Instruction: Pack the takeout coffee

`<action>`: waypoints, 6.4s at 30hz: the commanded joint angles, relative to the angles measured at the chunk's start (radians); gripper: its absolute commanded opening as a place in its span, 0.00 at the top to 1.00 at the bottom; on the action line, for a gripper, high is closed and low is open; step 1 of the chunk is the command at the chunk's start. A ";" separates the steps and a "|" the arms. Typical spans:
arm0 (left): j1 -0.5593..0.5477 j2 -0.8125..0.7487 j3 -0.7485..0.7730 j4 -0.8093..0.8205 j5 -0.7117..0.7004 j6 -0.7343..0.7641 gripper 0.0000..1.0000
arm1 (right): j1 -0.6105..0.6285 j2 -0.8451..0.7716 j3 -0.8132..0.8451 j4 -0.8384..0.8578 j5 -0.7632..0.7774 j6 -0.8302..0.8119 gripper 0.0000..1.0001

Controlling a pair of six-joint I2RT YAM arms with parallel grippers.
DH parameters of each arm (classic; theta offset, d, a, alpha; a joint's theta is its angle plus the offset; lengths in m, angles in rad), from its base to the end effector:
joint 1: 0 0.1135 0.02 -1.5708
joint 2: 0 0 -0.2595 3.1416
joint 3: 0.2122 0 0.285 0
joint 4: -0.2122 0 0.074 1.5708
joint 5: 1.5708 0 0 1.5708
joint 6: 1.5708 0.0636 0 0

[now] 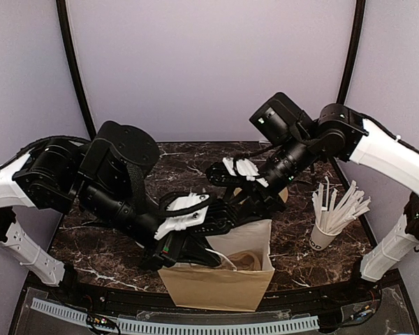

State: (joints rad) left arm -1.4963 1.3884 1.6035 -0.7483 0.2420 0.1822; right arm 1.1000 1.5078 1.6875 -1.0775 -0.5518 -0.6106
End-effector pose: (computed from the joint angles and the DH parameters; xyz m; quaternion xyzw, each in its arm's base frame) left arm 0.0108 -0.3494 0.4178 0.6815 0.5313 -0.3836 0.3257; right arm 0.1277 0.3243 0.3811 -0.7445 0.5279 0.3264 0.2459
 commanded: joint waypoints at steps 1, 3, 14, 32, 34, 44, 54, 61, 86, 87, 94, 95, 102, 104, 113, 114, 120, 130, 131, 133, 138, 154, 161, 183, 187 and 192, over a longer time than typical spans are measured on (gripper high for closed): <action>-0.002 -0.017 0.053 0.023 -0.125 0.056 1.00 | -0.003 0.018 0.116 0.119 0.167 0.086 1.00; -0.001 -0.020 0.096 0.039 -0.296 0.110 1.00 | -0.031 0.030 0.178 0.129 0.205 0.089 1.00; 0.002 0.004 0.220 0.261 -0.591 0.454 1.00 | -0.151 0.068 0.369 0.251 0.326 0.106 1.00; 0.124 0.012 0.160 0.283 -0.550 0.402 0.78 | -0.207 0.031 0.236 0.323 0.346 0.074 1.00; 0.132 -0.006 0.084 0.300 -0.579 0.361 0.40 | -0.219 0.012 0.133 0.341 0.347 0.084 0.87; 0.110 -0.174 -0.105 0.209 -0.369 0.143 0.01 | -0.252 -0.117 -0.004 0.118 0.111 0.024 0.01; 0.108 -0.245 -0.086 0.241 -0.318 0.189 0.02 | -0.252 -0.027 0.070 0.145 0.146 0.069 0.08; 0.127 -0.351 -0.206 0.482 -0.712 0.207 0.02 | -0.174 0.119 0.159 0.071 0.134 0.049 0.15; 0.127 -0.428 -0.332 0.555 -0.745 0.215 0.02 | -0.192 0.014 0.194 -0.050 0.124 -0.097 0.08; 0.127 -0.428 -0.333 0.556 -0.746 0.219 0.02 | -0.179 -0.009 0.163 -0.043 0.120 -0.114 0.03; 0.128 -0.405 -0.333 0.569 -0.746 0.233 0.02 | -0.118 0.110 0.201 0.056 0.178 0.015 0.11; 0.128 -0.401 -0.331 0.567 -0.748 0.233 0.02 | -0.119 0.143 0.234 0.060 0.185 0.034 0.14; 0.128 -0.414 -0.338 0.560 -0.752 0.208 0.02 | -0.121 0.257 0.368 0.052 0.218 0.091 0.56; 0.128 -0.430 -0.350 0.568 -0.754 0.205 0.02 | -0.139 0.248 0.374 0.086 0.259 0.104 1.00; 0.129 -0.438 -0.381 0.604 -0.743 0.230 0.02 | -0.199 0.166 0.340 0.183 0.230 0.124 1.00; 0.129 -0.436 -0.381 0.605 -0.742 0.233 0.02 | -0.194 0.160 0.325 0.172 0.194 0.123 1.00; 0.128 -0.437 -0.384 0.609 -0.736 0.241 0.02 | -0.120 0.113 0.190 0.071 0.074 0.055 1.00; 0.129 -0.430 -0.382 0.627 -0.729 0.251 0.02 | -0.026 0.051 0.144 -0.142 -0.068 -0.048 1.00; 0.129 -0.426 -0.379 0.628 -0.728 0.254 0.02 | -0.026 0.046 0.131 -0.144 -0.066 -0.053 1.00; 0.128 -0.420 -0.374 0.625 -0.726 0.254 0.02 | -0.027 0.041 0.113 -0.139 -0.053 -0.052 1.00; 0.129 -0.396 -0.349 0.524 -0.733 0.234 0.03 | -0.032 0.014 0.119 -0.115 0.000 -0.048 1.00; 0.128 -0.219 -0.311 0.108 -0.254 0.271 0.16 | -0.215 0.054 0.126 0.017 0.041 -0.008 0.97; 0.128 -0.180 -0.398 0.385 -0.350 0.389 0.10 | -0.222 0.075 0.145 0.010 0.043 -0.005 0.97; 0.148 0.031 0.051 0.515 -0.476 0.694 1.00 | -0.282 0.104 0.449 0.234 0.172 0.099 1.00; 0.148 0.076 0.167 0.464 -0.472 0.726 1.00 | -0.282 0.126 0.538 0.239 0.176 0.101 1.00; 0.147 0.108 0.222 0.437 -0.488 0.751 1.00 | -0.282 0.129 0.532 0.247 0.208 0.091 1.00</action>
State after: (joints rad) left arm -1.3510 1.4765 1.7977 -0.2668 -0.2272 0.8925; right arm 0.8238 1.6196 2.2211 -0.8703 -0.3767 -0.5323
